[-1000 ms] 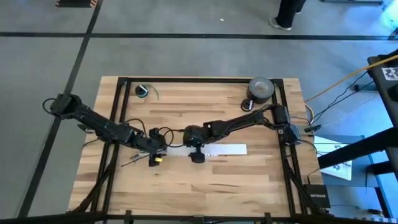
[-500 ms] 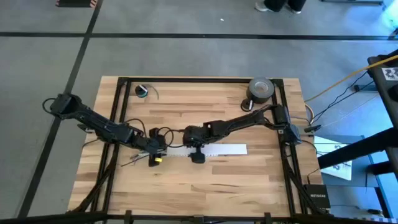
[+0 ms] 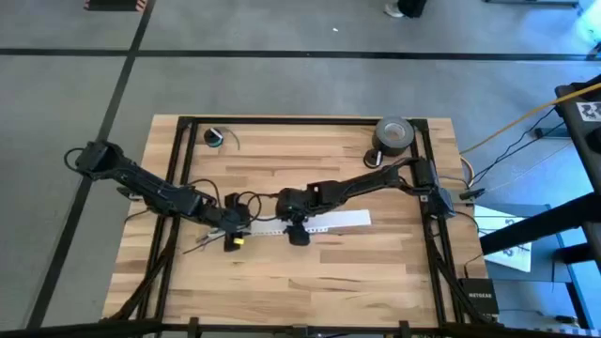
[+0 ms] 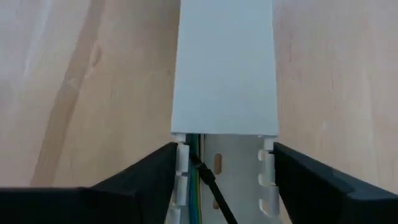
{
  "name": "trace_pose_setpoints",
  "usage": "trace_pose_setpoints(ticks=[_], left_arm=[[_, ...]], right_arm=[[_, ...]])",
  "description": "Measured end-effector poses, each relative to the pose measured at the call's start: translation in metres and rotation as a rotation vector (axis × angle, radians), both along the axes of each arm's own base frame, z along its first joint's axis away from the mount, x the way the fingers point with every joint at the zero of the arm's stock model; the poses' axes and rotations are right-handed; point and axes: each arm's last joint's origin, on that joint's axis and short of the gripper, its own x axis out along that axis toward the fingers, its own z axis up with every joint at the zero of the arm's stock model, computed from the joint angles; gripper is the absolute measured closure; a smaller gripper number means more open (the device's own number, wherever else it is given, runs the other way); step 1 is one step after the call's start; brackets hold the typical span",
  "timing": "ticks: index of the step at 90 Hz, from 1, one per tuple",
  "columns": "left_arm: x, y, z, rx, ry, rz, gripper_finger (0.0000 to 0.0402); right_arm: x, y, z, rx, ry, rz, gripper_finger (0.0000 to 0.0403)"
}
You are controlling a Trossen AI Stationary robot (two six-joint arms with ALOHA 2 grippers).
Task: Ziptie cables
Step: Close the white cable duct
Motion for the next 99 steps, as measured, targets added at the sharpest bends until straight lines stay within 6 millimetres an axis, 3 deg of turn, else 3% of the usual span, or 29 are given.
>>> trace_pose_setpoints(ticks=[17, 47, 77, 90, 99], left_arm=[[0.0, 0.0, 0.0, -0.01, 0.0, 0.0, 0.0168], [-0.002, 0.0, -0.002, -0.009, 0.02, -0.002, 0.0168], [-0.004, -0.001, -0.002, -0.013, 0.039, 0.03, 0.0167], [-0.002, -0.003, -0.001, -0.035, 0.018, 0.044, 0.0154], [0.001, -0.001, 0.001, -0.056, -0.014, 0.083, 0.0133]], right_arm=[[0.005, 0.0, 0.003, -0.002, -0.06, -0.024, 0.0164], [0.014, 0.004, -0.012, 0.019, -0.105, -0.032, 0.0188], [0.024, 0.004, -0.006, 0.009, -0.126, -0.012, 0.0175], [0.022, 0.004, -0.006, 0.006, -0.088, -0.008, 0.017], [0.02, 0.003, -0.007, 0.004, -0.064, -0.01, 0.0144]])
